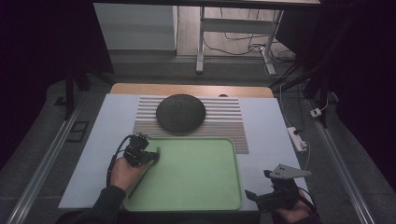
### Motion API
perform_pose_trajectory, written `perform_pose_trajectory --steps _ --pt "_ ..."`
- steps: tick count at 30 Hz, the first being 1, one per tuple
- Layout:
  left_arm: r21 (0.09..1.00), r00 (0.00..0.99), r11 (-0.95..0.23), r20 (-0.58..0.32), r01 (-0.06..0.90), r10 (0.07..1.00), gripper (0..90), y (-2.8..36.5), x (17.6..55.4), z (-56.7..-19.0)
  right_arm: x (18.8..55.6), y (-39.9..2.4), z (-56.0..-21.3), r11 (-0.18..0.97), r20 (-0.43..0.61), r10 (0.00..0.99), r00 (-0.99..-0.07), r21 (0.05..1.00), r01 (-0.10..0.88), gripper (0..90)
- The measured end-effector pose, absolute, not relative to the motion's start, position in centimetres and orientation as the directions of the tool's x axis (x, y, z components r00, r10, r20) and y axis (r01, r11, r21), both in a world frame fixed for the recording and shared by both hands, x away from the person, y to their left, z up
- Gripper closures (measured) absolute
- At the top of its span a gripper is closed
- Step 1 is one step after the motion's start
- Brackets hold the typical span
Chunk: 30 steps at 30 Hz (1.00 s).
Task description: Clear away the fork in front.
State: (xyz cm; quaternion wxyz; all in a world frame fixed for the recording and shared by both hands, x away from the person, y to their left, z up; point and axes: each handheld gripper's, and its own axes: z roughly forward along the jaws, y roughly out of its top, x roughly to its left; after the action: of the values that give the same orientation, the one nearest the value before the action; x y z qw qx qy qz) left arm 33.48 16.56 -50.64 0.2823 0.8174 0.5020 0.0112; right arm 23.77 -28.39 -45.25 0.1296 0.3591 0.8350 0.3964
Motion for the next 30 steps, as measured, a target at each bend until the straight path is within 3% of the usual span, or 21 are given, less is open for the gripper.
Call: perform_pose_trajectory --steps 8,15,21,30 --pt "0.529 0.566 -0.362 -0.296 0.768 0.769 88.8 15.6 33.1 -49.9 23.8 -28.4 -45.2 0.429 0.073 0.701 -0.709 0.752 0.501 0.0" --pt "0.486 0.62 -0.451 -0.273 0.749 0.736 88.8 13.3 33.1 -51.4 23.8 -28.3 -45.3 0.434 0.072 0.698 -0.713 0.749 0.501 0.0" --pt "0.47 0.588 -0.444 -0.219 0.763 0.779 88.8 13.9 33.4 -51.8 23.8 -28.4 -45.3 0.435 0.073 0.696 -0.714 0.749 0.5 0.0" --pt "0.459 0.503 -0.363 -0.23 0.811 0.833 88.8 16.9 34.2 -51.9 23.9 -28.4 -45.3 0.434 0.078 0.693 -0.716 0.749 0.502 0.0"
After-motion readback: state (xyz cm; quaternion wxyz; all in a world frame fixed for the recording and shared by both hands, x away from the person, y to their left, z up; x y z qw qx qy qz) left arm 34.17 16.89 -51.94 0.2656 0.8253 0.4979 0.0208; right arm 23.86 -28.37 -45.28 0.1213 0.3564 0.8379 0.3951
